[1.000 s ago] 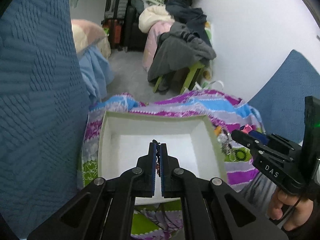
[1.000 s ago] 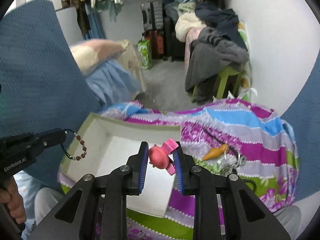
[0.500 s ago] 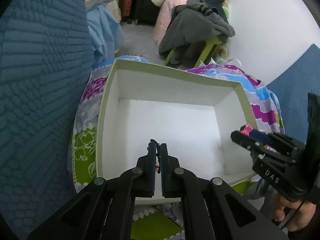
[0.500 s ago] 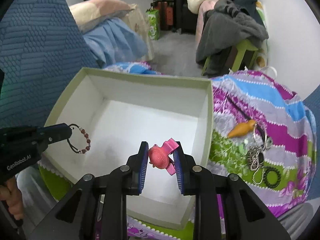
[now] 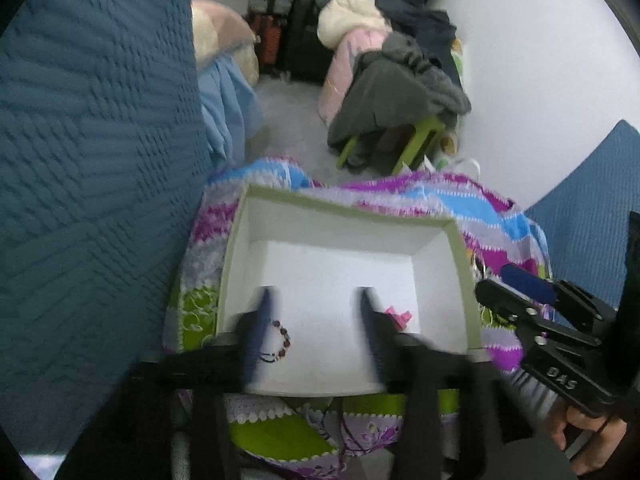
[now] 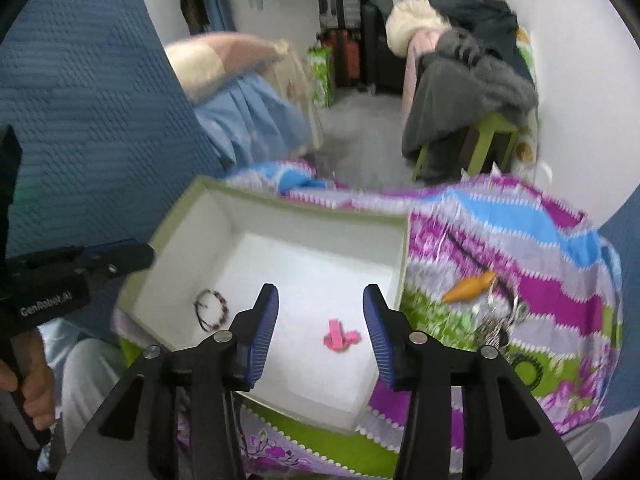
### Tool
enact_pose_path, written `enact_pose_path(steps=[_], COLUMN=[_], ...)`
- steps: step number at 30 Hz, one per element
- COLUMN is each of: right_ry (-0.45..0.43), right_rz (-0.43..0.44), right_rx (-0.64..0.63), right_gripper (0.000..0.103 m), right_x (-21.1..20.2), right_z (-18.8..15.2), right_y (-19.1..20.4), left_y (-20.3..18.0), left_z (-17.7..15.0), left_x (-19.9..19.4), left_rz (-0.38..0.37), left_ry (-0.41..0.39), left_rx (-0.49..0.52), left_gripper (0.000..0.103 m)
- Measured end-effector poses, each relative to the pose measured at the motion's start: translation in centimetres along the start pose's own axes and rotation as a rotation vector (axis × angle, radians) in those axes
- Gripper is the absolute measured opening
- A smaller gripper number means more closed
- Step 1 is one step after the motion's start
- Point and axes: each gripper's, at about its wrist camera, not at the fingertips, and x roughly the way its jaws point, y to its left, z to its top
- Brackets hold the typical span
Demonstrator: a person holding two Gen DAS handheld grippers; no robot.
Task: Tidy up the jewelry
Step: 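Withdraw both tools from the box back toward the jewelry pile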
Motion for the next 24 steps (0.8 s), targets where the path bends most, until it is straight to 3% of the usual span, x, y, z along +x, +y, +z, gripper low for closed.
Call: enact_pose_path(steps=[9, 24], right_ry=[-0.185, -0.366], right_rz=[0.019, 0.009], right_rx=[-0.003, -0.015], right_gripper=[0.055, 0.06], right_x=[-8.8, -19.2], right_z=[1.8, -0.5], right_y=[-1.2, -3.6], left_y=[-3.3, -9.8], left_z=[0.7, -1.9], left_x=[-8.5, -16.9], left_rz=[0.04, 0.037], left_ry=[-0.167, -0.304], left_rx=[-0.022, 0.001], left_gripper=[0.056, 0.056])
